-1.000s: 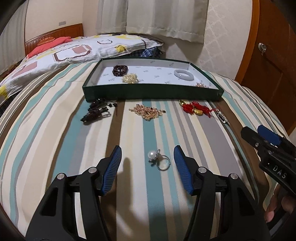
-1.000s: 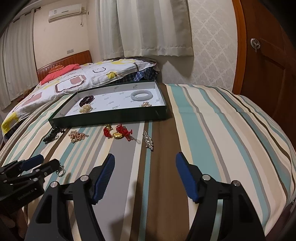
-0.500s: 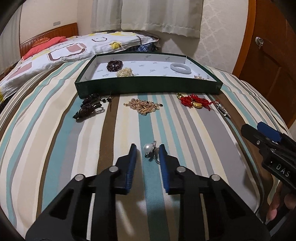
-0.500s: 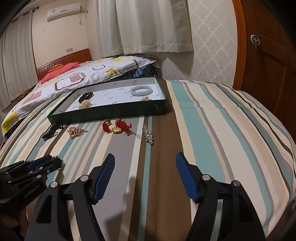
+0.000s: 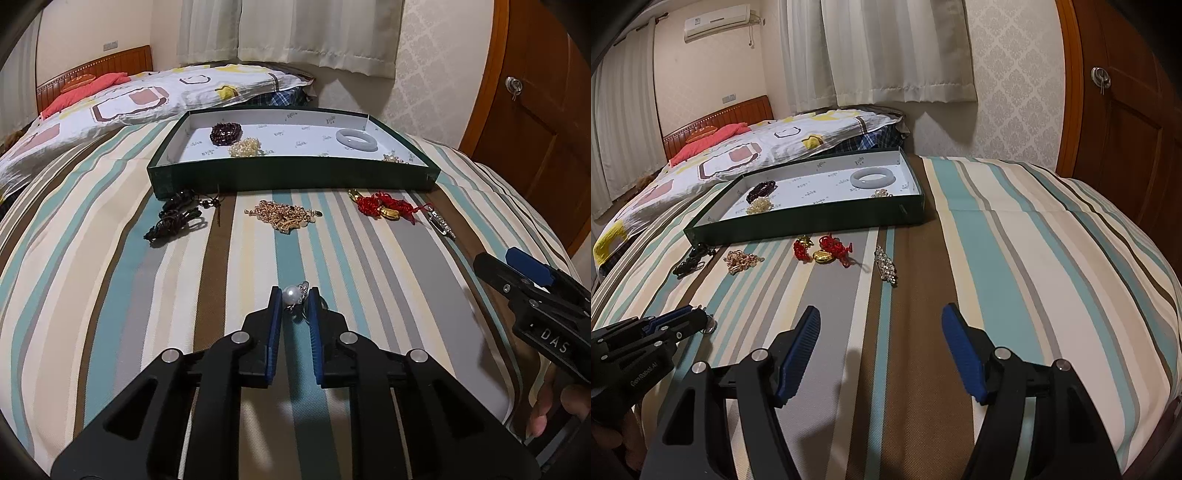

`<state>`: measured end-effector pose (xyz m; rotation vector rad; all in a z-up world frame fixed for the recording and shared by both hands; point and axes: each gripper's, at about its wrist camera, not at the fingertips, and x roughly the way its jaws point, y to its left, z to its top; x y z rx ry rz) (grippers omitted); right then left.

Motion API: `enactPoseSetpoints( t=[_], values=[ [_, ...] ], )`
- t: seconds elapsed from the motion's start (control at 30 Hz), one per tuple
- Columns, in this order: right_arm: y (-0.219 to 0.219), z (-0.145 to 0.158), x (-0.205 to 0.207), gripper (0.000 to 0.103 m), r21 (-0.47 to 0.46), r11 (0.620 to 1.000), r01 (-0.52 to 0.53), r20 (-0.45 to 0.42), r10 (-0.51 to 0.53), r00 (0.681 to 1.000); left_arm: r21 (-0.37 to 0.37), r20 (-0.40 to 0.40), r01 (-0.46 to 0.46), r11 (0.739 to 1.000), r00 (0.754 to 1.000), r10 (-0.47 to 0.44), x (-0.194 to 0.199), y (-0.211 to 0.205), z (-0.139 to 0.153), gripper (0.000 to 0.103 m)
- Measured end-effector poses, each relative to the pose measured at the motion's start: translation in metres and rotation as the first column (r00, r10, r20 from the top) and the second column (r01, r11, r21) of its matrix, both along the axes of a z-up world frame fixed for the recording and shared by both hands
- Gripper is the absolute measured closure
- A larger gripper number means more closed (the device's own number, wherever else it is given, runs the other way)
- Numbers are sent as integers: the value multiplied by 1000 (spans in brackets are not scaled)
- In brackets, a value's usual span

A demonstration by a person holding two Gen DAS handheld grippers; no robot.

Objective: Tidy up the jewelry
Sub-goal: 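Close the left tool on the pearl ring while the right tool grasps the silver rhinestone brooch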

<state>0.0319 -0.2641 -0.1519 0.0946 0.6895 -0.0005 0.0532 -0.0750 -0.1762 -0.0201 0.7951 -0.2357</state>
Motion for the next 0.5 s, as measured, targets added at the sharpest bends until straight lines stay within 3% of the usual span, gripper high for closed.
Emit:
enactPoseSetpoints(
  t=[0.5],
  values=[
    [0,0,18,43,-14,1000,1,-30,-1,1000,-9,21,-67,998,998,67,13,25,12,89]
  ],
)
